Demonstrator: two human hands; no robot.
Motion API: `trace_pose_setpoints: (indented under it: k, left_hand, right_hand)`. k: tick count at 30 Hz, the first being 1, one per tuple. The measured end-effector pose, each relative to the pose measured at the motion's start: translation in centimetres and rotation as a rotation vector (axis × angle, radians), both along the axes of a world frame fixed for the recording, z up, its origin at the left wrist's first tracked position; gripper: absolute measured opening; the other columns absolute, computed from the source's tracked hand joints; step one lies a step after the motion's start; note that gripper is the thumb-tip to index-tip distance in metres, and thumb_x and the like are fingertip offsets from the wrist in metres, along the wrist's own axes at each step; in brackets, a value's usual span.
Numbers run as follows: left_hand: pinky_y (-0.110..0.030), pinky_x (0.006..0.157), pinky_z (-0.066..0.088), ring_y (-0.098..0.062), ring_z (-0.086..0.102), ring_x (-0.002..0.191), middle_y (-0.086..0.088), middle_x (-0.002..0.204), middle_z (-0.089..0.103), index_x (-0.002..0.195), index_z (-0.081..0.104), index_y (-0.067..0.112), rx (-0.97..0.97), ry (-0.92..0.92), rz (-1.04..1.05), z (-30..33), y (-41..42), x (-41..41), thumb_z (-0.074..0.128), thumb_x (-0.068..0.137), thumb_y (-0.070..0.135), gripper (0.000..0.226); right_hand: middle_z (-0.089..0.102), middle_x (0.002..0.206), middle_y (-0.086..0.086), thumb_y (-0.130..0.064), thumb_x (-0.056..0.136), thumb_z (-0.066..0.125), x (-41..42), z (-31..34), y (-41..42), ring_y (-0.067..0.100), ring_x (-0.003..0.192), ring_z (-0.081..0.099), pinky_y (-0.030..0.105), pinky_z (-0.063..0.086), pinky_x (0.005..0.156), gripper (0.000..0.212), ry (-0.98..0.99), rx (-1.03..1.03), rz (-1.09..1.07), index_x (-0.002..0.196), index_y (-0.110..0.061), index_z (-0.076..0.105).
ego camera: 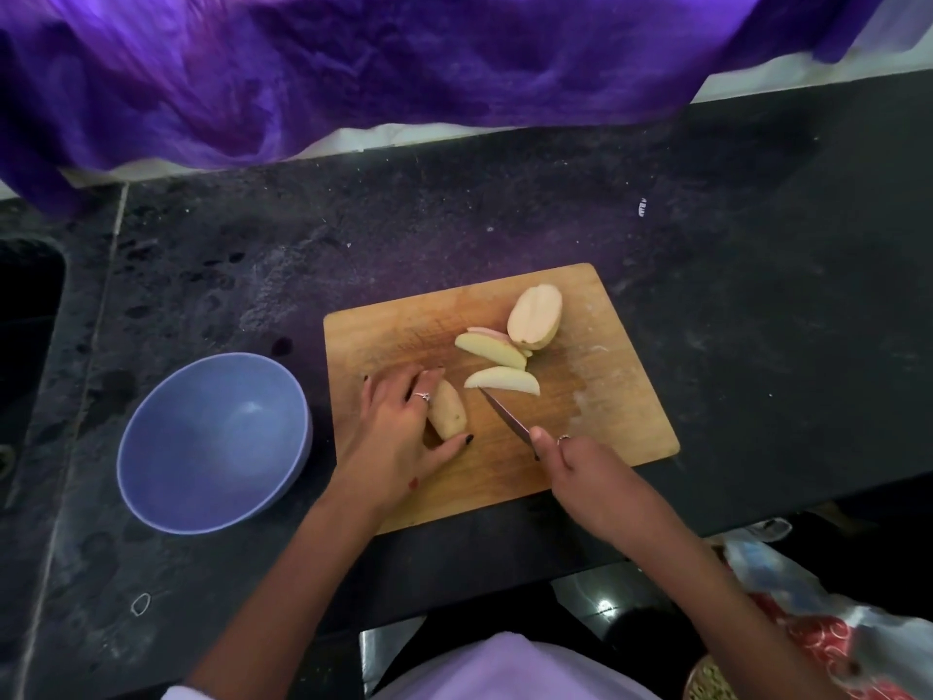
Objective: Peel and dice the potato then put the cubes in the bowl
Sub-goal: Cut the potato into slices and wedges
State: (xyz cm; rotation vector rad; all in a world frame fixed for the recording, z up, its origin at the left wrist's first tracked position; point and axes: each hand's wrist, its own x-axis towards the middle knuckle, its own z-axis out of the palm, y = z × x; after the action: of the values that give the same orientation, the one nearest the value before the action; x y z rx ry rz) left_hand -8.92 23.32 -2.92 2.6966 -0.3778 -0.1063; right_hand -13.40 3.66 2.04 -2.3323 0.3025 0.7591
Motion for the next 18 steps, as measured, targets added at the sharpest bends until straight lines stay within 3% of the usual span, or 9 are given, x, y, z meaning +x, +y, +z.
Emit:
trace_pose_setpoints:
  k: [5,9,14,18]
  left_hand:
    - [-0.042,0.120,0.001,-0.017,0.024,0.140,0.001,0.149,0.034,0.148,0.031,0.024,0.047,0.029,0.008,0.4,0.8,-0.9,0.062,0.081,0.055,0.080]
    - [-0.044,0.120,0.009,-0.010,0.012,0.145,0.007,0.155,0.025,0.150,0.022,0.026,-0.081,0.144,0.042,0.6,1.5,-0.7,0.067,0.077,0.057,0.091]
    - [-0.041,0.120,0.014,-0.008,0.016,0.144,0.006,0.153,0.032,0.147,0.032,0.022,-0.167,0.124,0.075,0.6,1.9,-1.2,0.073,0.077,0.045,0.084]
    - [-0.043,0.120,0.014,-0.008,0.019,0.143,0.004,0.152,0.036,0.146,0.035,0.020,-0.184,0.089,0.097,0.3,1.6,-1.5,0.073,0.077,0.043,0.082]
  right_hand:
    - [0.050,0.071,-0.002,-0.049,0.101,0.023,2.8,-0.7,-0.2,0.012,0.067,0.050,0.030,0.040,0.062,0.057,-0.040,-0.011,-0.036,0.085,-0.009,0.061]
    - [0.051,0.069,-0.001,-0.049,0.101,0.025,3.1,0.1,-0.6,0.012,0.060,0.049,0.028,0.037,0.055,0.055,-0.045,0.046,-0.024,0.072,-0.013,0.055]
    - [0.043,0.063,-0.002,-0.056,0.098,0.021,1.9,1.0,1.7,0.011,0.050,0.040,0.022,0.031,0.040,0.049,0.126,0.183,-0.020,0.074,-0.021,0.044]
    - [0.043,0.060,-0.002,-0.054,0.099,0.019,2.2,0.6,4.0,0.013,0.051,0.041,0.024,0.032,0.047,0.053,0.053,0.185,-0.011,0.069,-0.018,0.045]
